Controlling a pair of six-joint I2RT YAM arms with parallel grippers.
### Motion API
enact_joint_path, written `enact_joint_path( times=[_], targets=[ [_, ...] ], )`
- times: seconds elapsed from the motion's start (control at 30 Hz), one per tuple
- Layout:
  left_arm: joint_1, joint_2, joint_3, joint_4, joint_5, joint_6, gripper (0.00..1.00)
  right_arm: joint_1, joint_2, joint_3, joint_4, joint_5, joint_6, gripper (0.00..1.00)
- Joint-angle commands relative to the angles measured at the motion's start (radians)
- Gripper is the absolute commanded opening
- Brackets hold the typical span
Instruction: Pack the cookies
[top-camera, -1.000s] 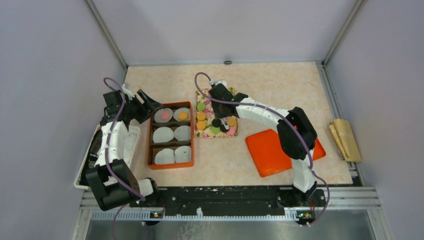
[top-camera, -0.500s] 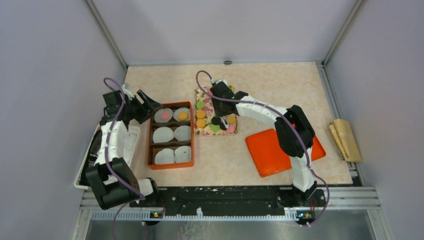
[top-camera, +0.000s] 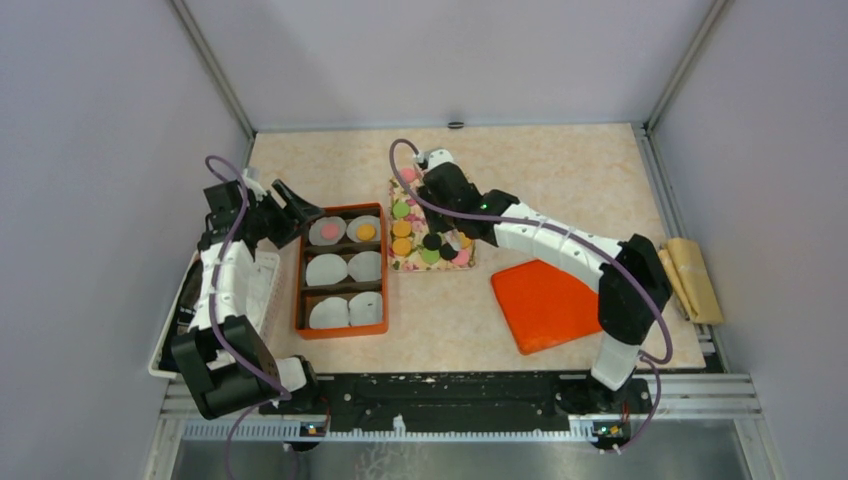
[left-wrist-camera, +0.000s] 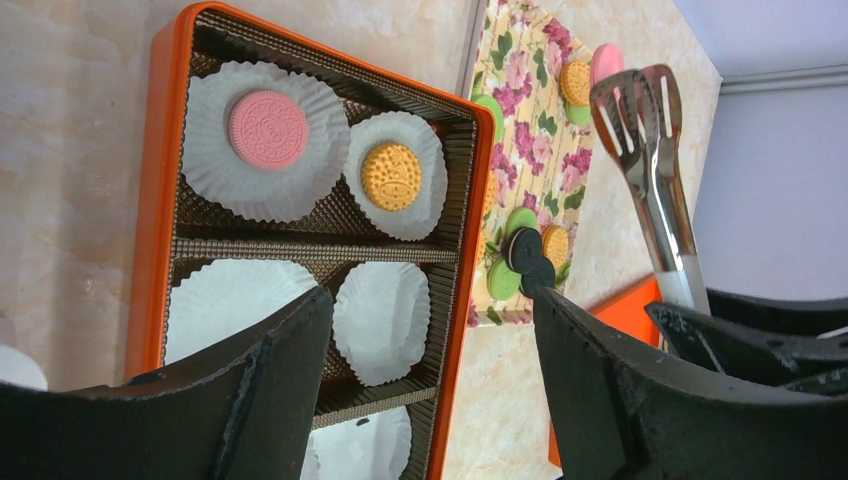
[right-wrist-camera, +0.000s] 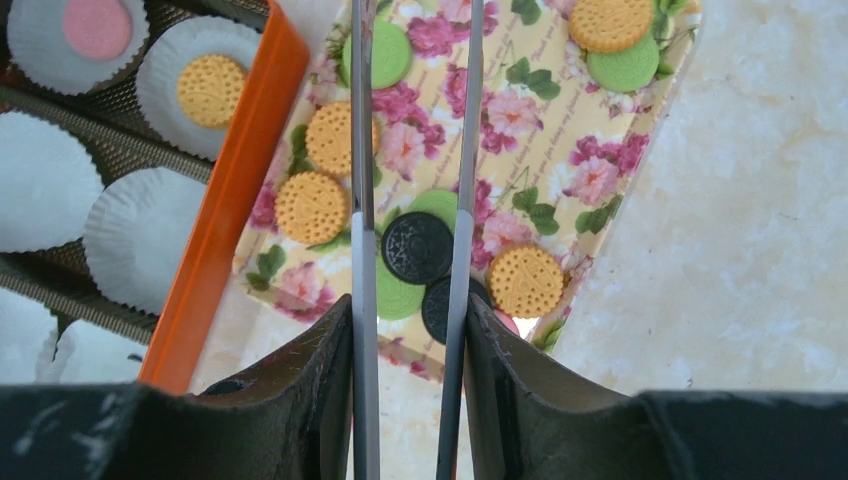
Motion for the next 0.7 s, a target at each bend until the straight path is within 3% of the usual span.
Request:
enact_joint_path(
  times=[0.0, 0.27, 0.4, 0.67],
  targets=[
    [0.011, -0.023, 0.065, -0.012, -0.005, 0.025, 0.79, 0.048, -0.087, -0.025, 0.026, 0.020, -0.032, 0.07],
    [0.043, -0.034, 0.136, -0.021, -0.060, 0.032, 0.80, 0.166, -0.177, -0.031, -0.007, -0.031, -0.066, 0.08],
    [0.069, 0.009, 0.232, -0.077, -0.094, 0.012, 0.81, 0.271, -0.164, -0.001, -0.038, -0.094, -0.054, 0.09],
    [0.110, -0.005, 0.197, -0.009, -0.071, -0.063, 0.81, 0.358, -0.065, 0.034, 0.000, -0.197, -0.037, 0.09]
  ],
)
